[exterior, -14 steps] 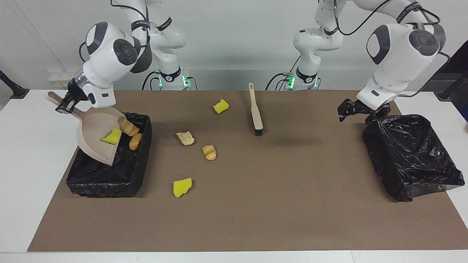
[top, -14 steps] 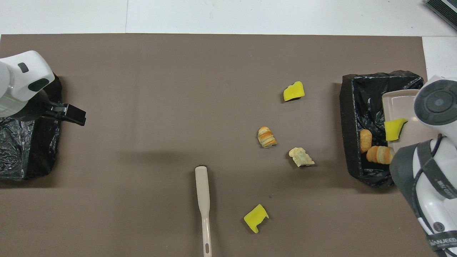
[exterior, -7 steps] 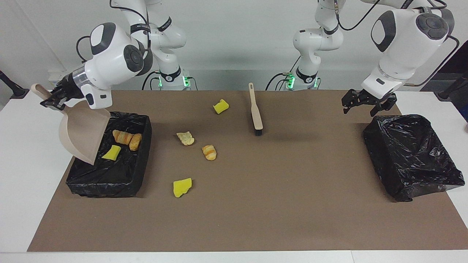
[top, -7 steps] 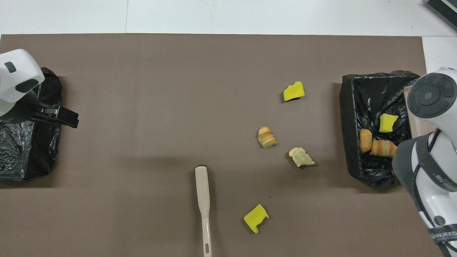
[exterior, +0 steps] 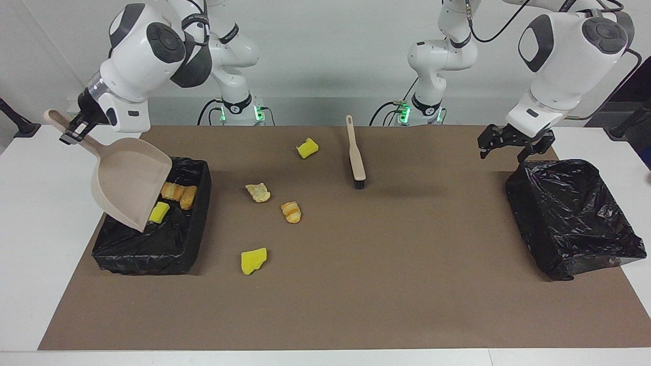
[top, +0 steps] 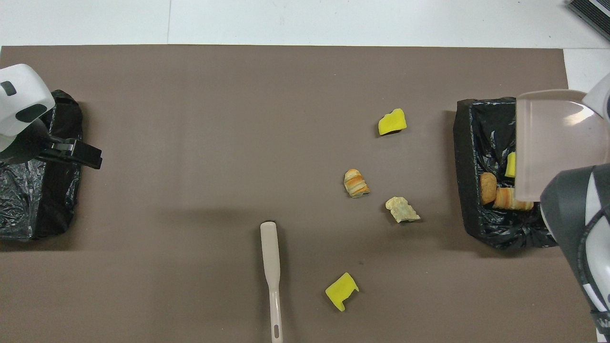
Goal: Sweep and dump trash in bin
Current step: 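Bring the empty dustpan back to the table center with the right gripper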
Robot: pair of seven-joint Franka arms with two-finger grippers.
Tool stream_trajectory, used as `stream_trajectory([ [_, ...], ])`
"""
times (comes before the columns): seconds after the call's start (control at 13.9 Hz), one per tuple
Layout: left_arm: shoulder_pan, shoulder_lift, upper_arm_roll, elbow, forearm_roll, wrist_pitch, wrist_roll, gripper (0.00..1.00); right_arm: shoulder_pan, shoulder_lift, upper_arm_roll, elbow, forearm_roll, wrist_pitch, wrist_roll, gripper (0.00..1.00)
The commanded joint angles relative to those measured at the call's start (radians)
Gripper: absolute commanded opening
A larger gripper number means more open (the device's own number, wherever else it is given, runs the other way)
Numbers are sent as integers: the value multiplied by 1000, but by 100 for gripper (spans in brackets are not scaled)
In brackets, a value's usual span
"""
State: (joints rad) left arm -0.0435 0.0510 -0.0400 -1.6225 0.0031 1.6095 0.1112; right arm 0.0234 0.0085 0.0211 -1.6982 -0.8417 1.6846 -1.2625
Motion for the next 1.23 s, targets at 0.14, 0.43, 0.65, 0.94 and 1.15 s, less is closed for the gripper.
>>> stream_trajectory([
  [0.14, 13, -7, -11, 1, 9, 6, -2, 100, 68, 50, 17, 90, 283, -63, 335, 0],
  [0.43, 16, -5, -11, 4, 9, 7, 1, 100, 141, 80, 23, 144, 451, -74, 735, 0],
  [0.65, 14, -5, -11, 4, 9, 7, 1, 100, 238, 174, 25, 247, 513, -74, 1039, 0],
  [0.94, 16, -5, -11, 4, 9, 7, 1, 100, 377, 353, 25, 423, 590, -71, 1473, 0],
  [1.15, 14, -5, -11, 4, 9, 7, 1, 100, 412, 441, 26, 486, 700, -49, 1632, 0],
])
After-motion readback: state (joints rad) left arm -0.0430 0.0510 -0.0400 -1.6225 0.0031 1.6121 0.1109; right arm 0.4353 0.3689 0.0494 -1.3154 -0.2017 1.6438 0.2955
